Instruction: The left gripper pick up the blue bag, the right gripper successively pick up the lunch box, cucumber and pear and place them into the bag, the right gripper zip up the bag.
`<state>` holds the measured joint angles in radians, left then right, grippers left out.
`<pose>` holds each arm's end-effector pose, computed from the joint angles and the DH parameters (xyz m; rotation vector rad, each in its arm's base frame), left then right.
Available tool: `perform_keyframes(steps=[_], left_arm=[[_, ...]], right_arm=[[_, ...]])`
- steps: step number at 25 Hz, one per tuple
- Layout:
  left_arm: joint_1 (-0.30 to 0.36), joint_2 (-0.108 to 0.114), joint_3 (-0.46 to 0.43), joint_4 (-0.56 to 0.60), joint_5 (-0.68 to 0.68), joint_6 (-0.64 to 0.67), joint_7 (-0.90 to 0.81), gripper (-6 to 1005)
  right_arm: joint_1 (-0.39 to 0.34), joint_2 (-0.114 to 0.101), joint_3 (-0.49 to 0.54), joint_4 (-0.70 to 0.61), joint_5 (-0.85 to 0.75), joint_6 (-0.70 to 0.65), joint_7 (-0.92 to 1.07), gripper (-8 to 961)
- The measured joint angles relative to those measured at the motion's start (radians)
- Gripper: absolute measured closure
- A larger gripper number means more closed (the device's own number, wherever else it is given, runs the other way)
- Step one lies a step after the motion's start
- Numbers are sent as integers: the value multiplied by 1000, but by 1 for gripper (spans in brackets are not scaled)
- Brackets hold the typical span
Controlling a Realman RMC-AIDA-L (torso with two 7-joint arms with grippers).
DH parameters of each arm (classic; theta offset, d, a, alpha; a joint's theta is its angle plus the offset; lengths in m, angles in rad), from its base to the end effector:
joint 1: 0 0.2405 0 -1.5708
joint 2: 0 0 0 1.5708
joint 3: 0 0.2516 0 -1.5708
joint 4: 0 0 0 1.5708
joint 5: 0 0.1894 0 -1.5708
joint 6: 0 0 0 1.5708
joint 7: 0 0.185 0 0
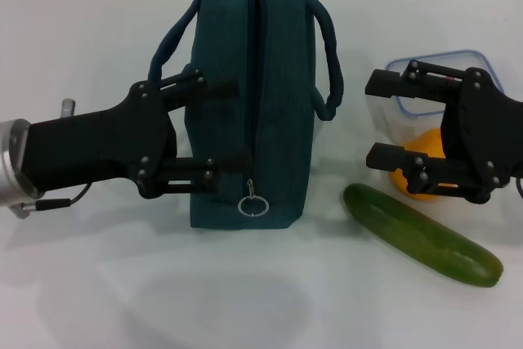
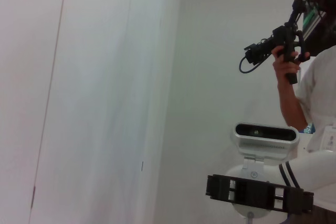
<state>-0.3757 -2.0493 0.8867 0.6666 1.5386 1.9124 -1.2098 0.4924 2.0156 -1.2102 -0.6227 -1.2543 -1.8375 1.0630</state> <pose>-0.1882 0.2619 0.0070 -2.7067 -0.2527 -1.3006 0.1376 0.2767 -0.0057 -2.7392 -0.0870 1.4142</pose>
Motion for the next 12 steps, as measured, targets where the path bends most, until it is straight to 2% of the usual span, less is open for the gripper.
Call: perform_keyframes(steps=[12], left_arm=[[3,0,0,-5,0,-1,-4,107]], right_arm=[[0,0,-4,1,-4,4,0,283]])
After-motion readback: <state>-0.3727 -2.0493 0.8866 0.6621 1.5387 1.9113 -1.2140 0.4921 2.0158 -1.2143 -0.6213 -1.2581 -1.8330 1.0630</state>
